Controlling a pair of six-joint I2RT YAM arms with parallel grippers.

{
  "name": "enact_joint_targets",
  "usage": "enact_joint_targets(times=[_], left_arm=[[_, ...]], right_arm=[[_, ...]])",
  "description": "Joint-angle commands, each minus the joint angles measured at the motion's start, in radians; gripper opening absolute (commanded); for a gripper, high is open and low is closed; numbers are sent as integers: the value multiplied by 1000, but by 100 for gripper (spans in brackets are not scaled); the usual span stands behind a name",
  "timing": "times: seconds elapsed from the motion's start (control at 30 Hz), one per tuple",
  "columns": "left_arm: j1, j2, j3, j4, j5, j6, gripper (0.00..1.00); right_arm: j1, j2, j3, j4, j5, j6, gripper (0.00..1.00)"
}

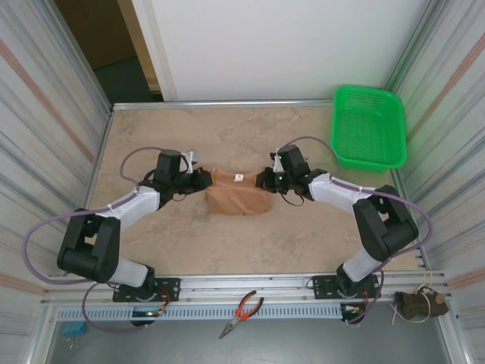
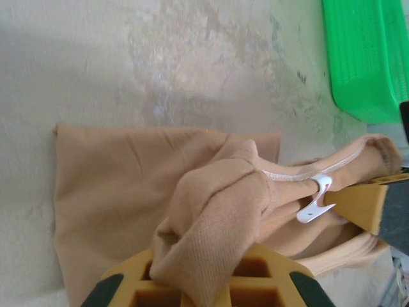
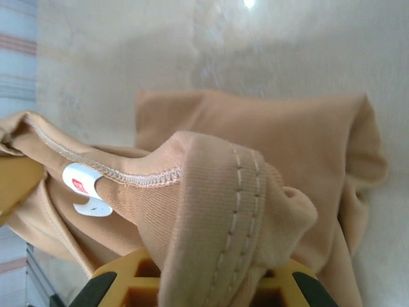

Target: Fold the inside-out t-shirt

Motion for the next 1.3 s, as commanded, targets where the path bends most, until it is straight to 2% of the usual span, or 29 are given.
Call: enact_joint_targets(times=[0.0, 0.43, 0.47, 0.53, 0.57, 0.6, 0.67, 0.77, 0.87, 0.97, 1.07, 1.27], left_arm=[[10, 35, 60, 42, -70, 39, 0], [10, 313, 145, 34, -157, 85, 0], [10, 329, 155, 28, -163, 91, 0], [13, 349, 185, -1, -179, 105, 1], [16, 353, 202, -17, -183, 114, 6], [20, 352, 215, -27, -184, 119, 13], [31, 328, 236, -44, -174, 126, 34], [36, 241, 240, -71, -183, 127, 54], [28, 136, 217, -90, -170, 93, 62], [-10, 38, 154, -64, -165, 39, 65], [-61, 0, 79, 17, -148, -25, 65], [-88, 142, 19, 173, -85, -109, 64]], right_arm=[[-17, 41, 87, -1, 72, -72, 0], [-47, 318, 236, -5, 145, -67, 0], [-53, 330, 249, -9, 147, -67, 7], [-70, 341, 274, -29, 149, -75, 36], [-76, 331, 281, -40, 156, -84, 44], [-81, 312, 278, -46, 169, -91, 48], [-91, 248, 257, -57, 187, -108, 52], [-98, 133, 204, -81, 192, -114, 51], [-87, 37, 148, -84, 150, -95, 43], [-46, -4, 127, -78, 115, -80, 33], [-18, 41, 137, -31, 72, -37, 24], [-34, 212, 130, 143, 19, 73, 13]])
